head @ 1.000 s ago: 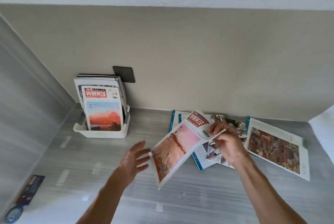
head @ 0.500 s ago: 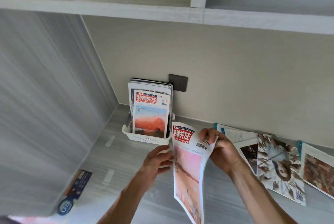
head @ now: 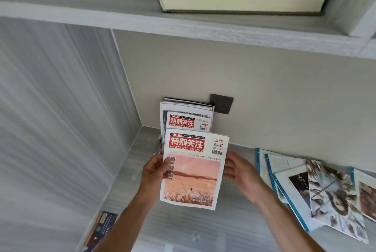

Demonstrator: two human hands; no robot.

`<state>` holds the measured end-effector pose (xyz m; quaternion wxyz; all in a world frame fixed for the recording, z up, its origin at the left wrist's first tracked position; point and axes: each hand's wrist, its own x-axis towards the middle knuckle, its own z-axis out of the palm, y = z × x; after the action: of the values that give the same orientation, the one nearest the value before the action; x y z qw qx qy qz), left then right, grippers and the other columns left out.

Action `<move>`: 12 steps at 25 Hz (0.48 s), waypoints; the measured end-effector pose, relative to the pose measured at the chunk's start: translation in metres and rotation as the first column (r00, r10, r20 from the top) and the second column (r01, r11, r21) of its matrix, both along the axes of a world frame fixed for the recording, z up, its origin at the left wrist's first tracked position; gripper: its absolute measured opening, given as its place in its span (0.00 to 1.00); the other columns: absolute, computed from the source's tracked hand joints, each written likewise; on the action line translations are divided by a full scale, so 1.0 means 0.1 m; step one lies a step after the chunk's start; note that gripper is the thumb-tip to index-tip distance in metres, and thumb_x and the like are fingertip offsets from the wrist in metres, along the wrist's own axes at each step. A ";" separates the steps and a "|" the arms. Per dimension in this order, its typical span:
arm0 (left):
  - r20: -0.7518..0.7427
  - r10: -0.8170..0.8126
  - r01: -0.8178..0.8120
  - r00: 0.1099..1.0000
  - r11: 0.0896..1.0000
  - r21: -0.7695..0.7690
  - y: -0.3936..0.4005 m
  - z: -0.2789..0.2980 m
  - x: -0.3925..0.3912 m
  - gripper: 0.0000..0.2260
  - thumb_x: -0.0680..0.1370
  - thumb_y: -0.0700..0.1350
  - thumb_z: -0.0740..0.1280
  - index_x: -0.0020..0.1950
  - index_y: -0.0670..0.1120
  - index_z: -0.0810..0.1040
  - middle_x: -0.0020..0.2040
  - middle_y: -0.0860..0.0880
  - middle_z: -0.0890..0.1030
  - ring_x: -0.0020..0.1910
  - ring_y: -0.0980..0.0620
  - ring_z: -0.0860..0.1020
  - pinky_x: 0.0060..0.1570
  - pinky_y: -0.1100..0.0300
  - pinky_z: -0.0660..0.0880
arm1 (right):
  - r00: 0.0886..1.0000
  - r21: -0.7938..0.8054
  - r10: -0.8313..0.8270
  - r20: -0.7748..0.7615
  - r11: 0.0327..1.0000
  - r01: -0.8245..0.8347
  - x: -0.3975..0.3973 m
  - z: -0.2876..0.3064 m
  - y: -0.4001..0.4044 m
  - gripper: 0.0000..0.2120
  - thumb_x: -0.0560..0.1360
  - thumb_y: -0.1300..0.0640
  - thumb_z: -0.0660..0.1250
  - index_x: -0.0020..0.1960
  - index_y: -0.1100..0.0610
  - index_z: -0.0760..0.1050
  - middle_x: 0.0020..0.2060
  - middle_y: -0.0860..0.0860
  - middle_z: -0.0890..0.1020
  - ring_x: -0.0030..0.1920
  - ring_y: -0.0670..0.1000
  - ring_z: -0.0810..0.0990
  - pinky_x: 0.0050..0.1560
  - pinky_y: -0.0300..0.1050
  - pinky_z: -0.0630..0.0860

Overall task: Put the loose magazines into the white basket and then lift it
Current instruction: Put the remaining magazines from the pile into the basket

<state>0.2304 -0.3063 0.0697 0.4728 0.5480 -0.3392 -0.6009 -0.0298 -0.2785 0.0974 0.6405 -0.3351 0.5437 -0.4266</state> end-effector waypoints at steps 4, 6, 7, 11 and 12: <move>0.047 0.133 -0.133 0.990 0.991 -0.013 -0.30 0.09 0.03 0.02 0.75 0.39 0.71 0.44 0.41 0.80 0.29 0.50 0.82 0.25 0.56 0.77 0.28 0.62 0.78 | 0.768 -0.130 -0.104 -0.631 0.991 0.028 0.25 -0.02 -0.37 0.09 0.77 0.57 0.63 0.45 0.54 0.83 0.34 0.46 0.84 0.33 0.43 0.79 0.36 0.36 0.74; 0.126 0.224 -0.211 0.967 0.972 -0.106 -0.54 0.20 0.08 0.01 0.74 0.40 0.72 0.44 0.44 0.83 0.30 0.52 0.84 0.25 0.59 0.79 0.25 0.67 0.75 | 0.663 -0.225 -0.196 -0.722 0.973 0.043 0.35 0.07 -0.63 0.09 0.76 0.56 0.64 0.42 0.55 0.82 0.33 0.46 0.82 0.32 0.44 0.77 0.33 0.38 0.71; 0.217 0.237 -0.202 0.947 0.964 -0.170 -0.67 0.26 0.09 0.01 0.74 0.42 0.72 0.43 0.46 0.84 0.31 0.54 0.84 0.26 0.61 0.80 0.24 0.70 0.73 | 0.683 -0.237 -0.220 -0.696 0.969 0.070 0.37 0.10 -0.76 0.10 0.76 0.55 0.63 0.40 0.53 0.81 0.33 0.46 0.83 0.32 0.46 0.78 0.33 0.40 0.72; 0.426 0.169 -0.122 0.889 0.983 -0.135 -1.01 0.30 0.15 0.06 0.75 0.48 0.71 0.48 0.49 0.86 0.41 0.49 0.86 0.38 0.53 0.84 0.35 0.67 0.74 | 0.776 -0.123 -0.179 -0.604 0.984 0.131 0.44 0.07 -1.07 0.10 0.77 0.57 0.61 0.42 0.52 0.81 0.41 0.50 0.86 0.35 0.48 0.79 0.41 0.49 0.77; 0.433 0.140 -0.113 0.890 0.990 -0.087 -1.05 0.25 0.16 0.07 0.75 0.48 0.71 0.50 0.49 0.86 0.44 0.47 0.87 0.42 0.50 0.84 0.41 0.64 0.75 | 0.784 -0.072 -0.120 -0.610 0.993 0.096 0.45 0.02 -1.10 0.10 0.77 0.57 0.61 0.46 0.52 0.81 0.48 0.51 0.86 0.39 0.49 0.79 0.40 0.46 0.75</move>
<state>0.2460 -0.4116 0.0945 0.4386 0.6757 -0.4181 -0.4199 0.0150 -0.3885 0.0990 0.3981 -0.4355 0.7319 -0.3408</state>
